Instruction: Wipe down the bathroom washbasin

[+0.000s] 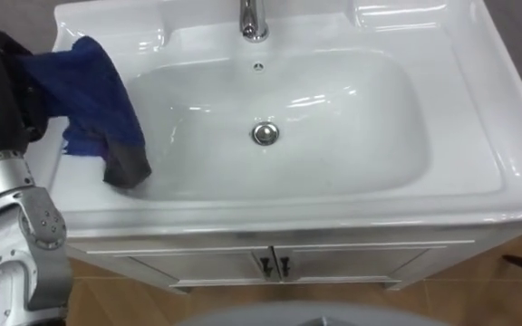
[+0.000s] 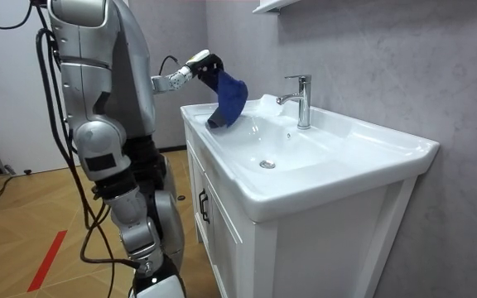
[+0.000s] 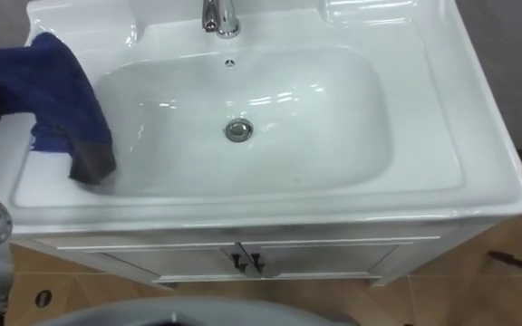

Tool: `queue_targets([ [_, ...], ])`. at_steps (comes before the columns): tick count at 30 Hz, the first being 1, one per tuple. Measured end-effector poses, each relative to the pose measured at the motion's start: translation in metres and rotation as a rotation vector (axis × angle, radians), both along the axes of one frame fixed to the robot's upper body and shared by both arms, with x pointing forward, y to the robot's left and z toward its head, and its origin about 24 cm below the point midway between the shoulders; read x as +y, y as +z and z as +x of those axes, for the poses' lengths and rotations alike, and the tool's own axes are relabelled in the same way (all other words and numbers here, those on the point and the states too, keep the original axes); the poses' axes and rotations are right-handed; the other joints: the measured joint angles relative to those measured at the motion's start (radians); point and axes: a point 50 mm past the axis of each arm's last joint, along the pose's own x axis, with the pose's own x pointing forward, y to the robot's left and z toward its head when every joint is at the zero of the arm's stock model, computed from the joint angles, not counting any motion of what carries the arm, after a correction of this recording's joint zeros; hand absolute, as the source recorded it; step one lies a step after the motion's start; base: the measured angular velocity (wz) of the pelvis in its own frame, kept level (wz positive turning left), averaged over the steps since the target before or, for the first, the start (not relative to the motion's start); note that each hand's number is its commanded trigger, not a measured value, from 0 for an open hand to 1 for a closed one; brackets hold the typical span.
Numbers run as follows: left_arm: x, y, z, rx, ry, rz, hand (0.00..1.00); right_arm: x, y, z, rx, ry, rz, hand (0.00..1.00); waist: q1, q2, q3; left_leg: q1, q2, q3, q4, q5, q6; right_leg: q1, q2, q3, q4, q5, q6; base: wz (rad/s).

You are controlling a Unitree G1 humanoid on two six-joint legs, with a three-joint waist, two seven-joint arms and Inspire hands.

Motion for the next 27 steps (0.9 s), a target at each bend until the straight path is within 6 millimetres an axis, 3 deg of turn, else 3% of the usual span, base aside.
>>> queue_targets([
  [8,0.002,-0.011,-0.011,0.050,0.022,-0.011,1.00,-0.001,0.000,0.002,-0.009,-0.004,-0.023,0.00,0.004,-0.001,-0.0026,0.000,-0.001,0.001,-0.007,0.000,0.000,0.001,0.000,-0.010,-0.004,-0.001,0.001,0.02],
  [16,0.008,-0.041,-0.023,0.175,0.097,-0.064,1.00,-0.002,0.001,0.001,-0.009,-0.014,-0.043,0.00,0.047,0.003,-0.0078,0.001,0.000,0.000,-0.007,0.000,0.000,0.006,0.001,-0.015,-0.013,0.000,0.001,0.01],
  [20,0.011,-0.049,-0.027,0.211,0.132,-0.077,1.00,-0.003,0.002,0.007,-0.022,-0.012,-0.045,0.00,0.054,-0.001,-0.0069,0.001,0.000,0.000,-0.007,0.000,0.000,0.008,0.001,-0.017,-0.015,0.000,0.001,0.00],
  [27,0.019,-0.081,-0.046,0.358,0.187,-0.109,1.00,-0.002,0.002,0.006,-0.034,-0.060,-0.035,0.00,0.054,-0.002,-0.0067,0.005,-0.001,0.001,-0.005,0.000,0.000,0.018,0.000,-0.019,-0.019,-0.001,0.001,0.01],
])
